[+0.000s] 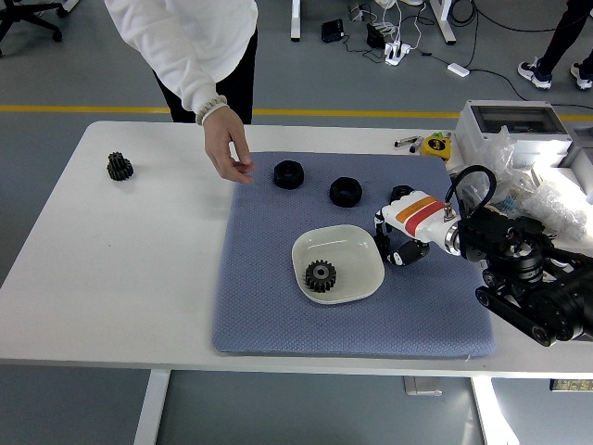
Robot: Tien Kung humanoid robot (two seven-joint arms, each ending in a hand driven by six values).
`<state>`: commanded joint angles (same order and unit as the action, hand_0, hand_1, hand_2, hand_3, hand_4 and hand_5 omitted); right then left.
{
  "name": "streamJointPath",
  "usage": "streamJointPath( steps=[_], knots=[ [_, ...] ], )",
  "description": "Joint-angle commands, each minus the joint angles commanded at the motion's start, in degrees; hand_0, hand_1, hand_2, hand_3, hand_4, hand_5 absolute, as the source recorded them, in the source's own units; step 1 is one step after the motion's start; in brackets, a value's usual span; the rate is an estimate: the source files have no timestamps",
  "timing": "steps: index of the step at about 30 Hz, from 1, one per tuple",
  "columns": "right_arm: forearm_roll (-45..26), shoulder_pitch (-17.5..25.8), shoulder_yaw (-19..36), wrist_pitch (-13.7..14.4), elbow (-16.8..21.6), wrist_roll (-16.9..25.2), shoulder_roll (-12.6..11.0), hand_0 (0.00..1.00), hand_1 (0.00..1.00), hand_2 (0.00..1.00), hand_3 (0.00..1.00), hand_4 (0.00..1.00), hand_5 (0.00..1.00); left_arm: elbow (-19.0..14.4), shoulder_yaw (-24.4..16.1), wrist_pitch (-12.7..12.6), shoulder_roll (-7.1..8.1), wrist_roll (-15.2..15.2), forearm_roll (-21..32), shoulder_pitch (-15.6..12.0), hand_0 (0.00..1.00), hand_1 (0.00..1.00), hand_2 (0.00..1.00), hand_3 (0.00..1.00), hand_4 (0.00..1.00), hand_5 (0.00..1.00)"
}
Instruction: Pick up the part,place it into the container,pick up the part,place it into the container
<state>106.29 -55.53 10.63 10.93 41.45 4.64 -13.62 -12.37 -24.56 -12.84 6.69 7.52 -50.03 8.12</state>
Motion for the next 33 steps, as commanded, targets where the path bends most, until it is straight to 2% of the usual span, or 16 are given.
streamJointPath(
  steps=[1,6,7,13,24,28,33],
  knots=[
    [-0.40,0.07,-0.03,0.02,-0.07,-0.08,-0.03,0.204,0.361,0.466,0.505,0.649,0.377,0.00,-0.01,0.00,-0.01,0.01,-0.03,0.00,0.647,0.669,0.613,0.550,0.585,0.470],
    [-1.78,0.38,-0.24,-0.29,-0.23,0.04,-0.20,0.204,0.361,0.466,0.505,0.649,0.377,0.00,-0.07,0.02,-0.02,0.01,-0.05,-0.02,0.647,0.669,0.613,0.550,0.585,0.470],
    [-2.04,0.48,-0.29,-0.37,-0.33,0.09,-0.18,0.149,0.307,0.430,0.505,0.650,0.409,0.00,-0.09,0.05,-0.02,0.03,-0.14,-0.01,0.646,0.669,0.614,0.550,0.585,0.470],
    [-2.52,0.81,0.29,-0.21,-0.43,0.12,-0.57,0.145,0.296,0.419,0.501,0.650,0.414,0.00,0.02,0.07,0.00,0.00,0.00,-0.09,0.646,0.669,0.614,0.550,0.585,0.471],
    [-4.10,1.26,6.68,0.61,0.37,-1.33,-3.47,0.147,0.288,0.419,0.502,0.651,0.413,0.06,0.18,0.09,0.14,-0.08,0.36,-0.49,0.646,0.670,0.613,0.550,0.585,0.470],
    [-2.24,1.94,9.79,0.31,4.00,-1.95,-5.70,0.150,0.287,0.418,0.502,0.652,0.412,0.11,0.24,0.02,0.12,-0.15,0.76,-0.81,0.647,0.669,0.613,0.551,0.585,0.470],
    [2.33,2.62,12.34,-0.78,13.45,-2.81,-9.93,0.154,0.290,0.418,0.504,0.654,0.408,0.16,0.26,0.01,0.16,-0.24,0.86,-1.13,0.647,0.668,0.612,0.549,0.586,0.475]
  ],
)
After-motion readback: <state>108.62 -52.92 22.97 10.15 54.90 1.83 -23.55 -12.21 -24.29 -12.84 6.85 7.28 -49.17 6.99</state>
